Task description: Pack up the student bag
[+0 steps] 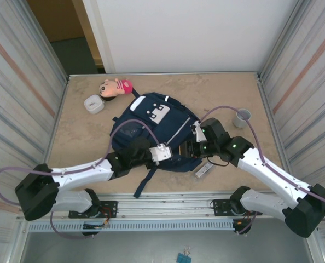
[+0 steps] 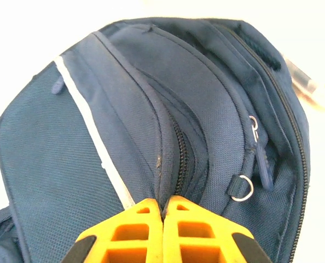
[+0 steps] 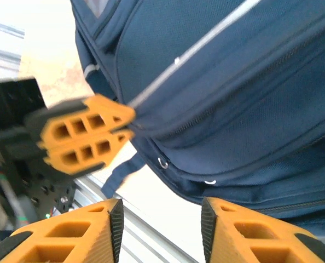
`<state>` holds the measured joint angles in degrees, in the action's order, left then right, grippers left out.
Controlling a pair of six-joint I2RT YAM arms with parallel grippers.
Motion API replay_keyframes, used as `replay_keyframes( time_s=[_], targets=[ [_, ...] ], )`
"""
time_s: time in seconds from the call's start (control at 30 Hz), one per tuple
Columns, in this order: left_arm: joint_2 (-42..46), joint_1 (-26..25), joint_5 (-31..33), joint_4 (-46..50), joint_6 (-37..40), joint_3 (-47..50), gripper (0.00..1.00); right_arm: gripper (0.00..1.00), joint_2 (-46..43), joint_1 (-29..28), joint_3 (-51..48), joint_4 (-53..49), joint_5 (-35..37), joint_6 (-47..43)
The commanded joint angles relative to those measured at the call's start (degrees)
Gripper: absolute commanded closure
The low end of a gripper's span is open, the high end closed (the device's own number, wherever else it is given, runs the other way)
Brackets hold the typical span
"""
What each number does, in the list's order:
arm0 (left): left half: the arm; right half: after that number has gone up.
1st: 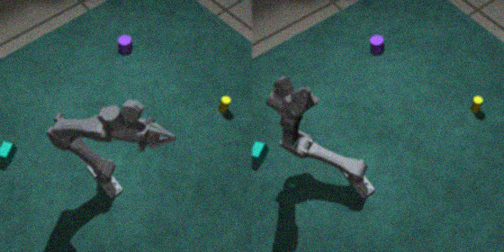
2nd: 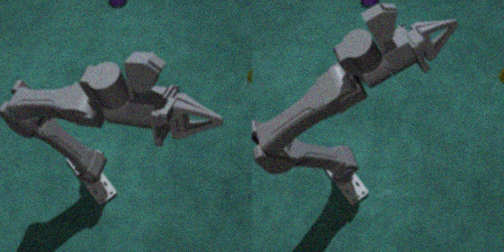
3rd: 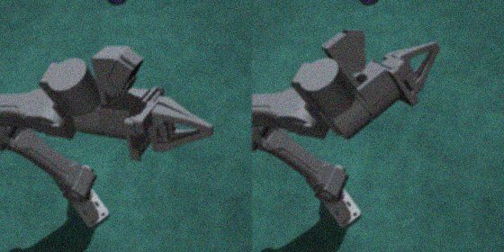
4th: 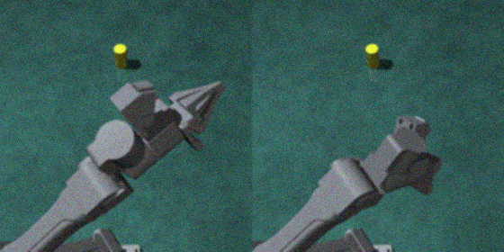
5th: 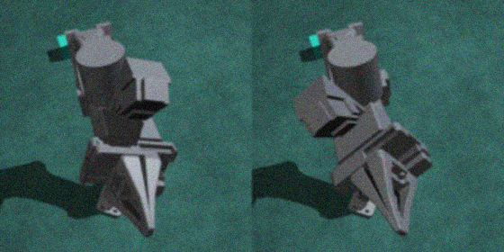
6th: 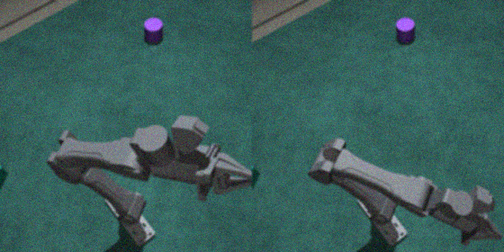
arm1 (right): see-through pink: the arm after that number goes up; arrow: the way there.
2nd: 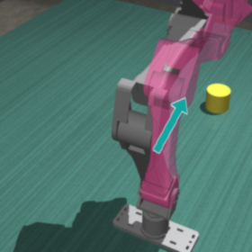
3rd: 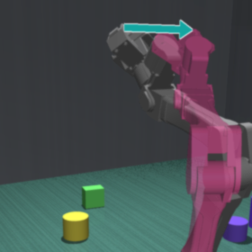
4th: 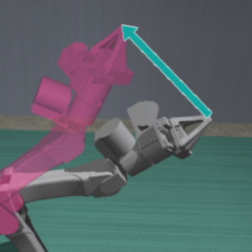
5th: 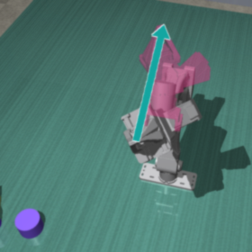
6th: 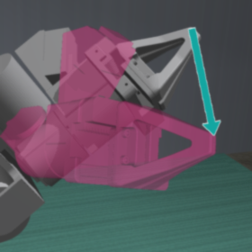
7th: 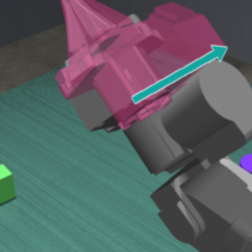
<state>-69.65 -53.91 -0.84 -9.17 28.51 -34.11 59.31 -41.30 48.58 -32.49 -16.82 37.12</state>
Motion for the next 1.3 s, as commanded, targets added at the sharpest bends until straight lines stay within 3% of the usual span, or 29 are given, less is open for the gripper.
replay_keyframes(
  time_s=[0.0,0.2,0.37,0.5,0.6,0.7,0.73,0.87,0.93,1.03,1.13,1.2,1.27],
  targets=[
    [3.4,2.1,-6.0,0.5,-6.8,0.7,1.0,0.55,0.9,-3.8,-0.5,-0.7,4.8,4.8],
    [5.0,4.7,-8.9,1.5,-9.4,0.1,1.0,0.47,3.9,-6.1,-3.2,5.5,6.0,11.1],
    [6.3,5.4,-8.9,1.5,-9.8,0.4,1.0,0.34,3.9,1.0,-9.3,18.5,-0.2,17.8],
    [6.7,5.6,-8.8,1.3,-9.7,0.5,1.0,0.31,5.2,4.2,-11.0,27.3,-3.3,20.1],
    [6.2,5.7,-9.2,1.4,-9.4,0.4,1.0,0.39,7.1,5.4,-10.2,32.1,-6.2,19.4],
    [5.7,5.7,-9.2,1.9,-9.1,0.1,0.99,0.74,8.0,5.9,-8.8,32.9,-7.5,18.4],
    [5.7,5.7,-9.1,2.1,-8.9,0.1,0.91,0.81,8.0,6.0,-8.4,33.1,-7.8,18.0],
    [6.5,5.6,-7.2,2.2,-5.9,0.7,0.37,0.95,7.1,6.4,-7.3,32.8,-9.8,16.7],
    [6.9,5.6,-5.3,1.3,-3.6,1.5,0.23,0.96,6.7,6.5,-6.6,32.0,-10.5,16.1],
    [6.1,5.6,-4.5,-0.2,1.4,2.0,0.15,0.95,6.8,6.6,-5.2,30.9,-11.9,15.5],
    [3.3,5.6,-5.9,-0.3,5.0,1.0,0.13,0.95,7.0,6.6,-4.2,30.4,-13.2,15.1],
    [1.2,5.6,-7.9,-0.3,5.9,0.0,0.15,0.94,7.1,6.8,-3.5,29.8,-13.7,14.7],
    [-0.7,5.6,-8.7,-1.9,5.6,-0.2,0.26,0.93,7.1,7.0,-2.8,28.8,-14.3,14.0]
  ],
)
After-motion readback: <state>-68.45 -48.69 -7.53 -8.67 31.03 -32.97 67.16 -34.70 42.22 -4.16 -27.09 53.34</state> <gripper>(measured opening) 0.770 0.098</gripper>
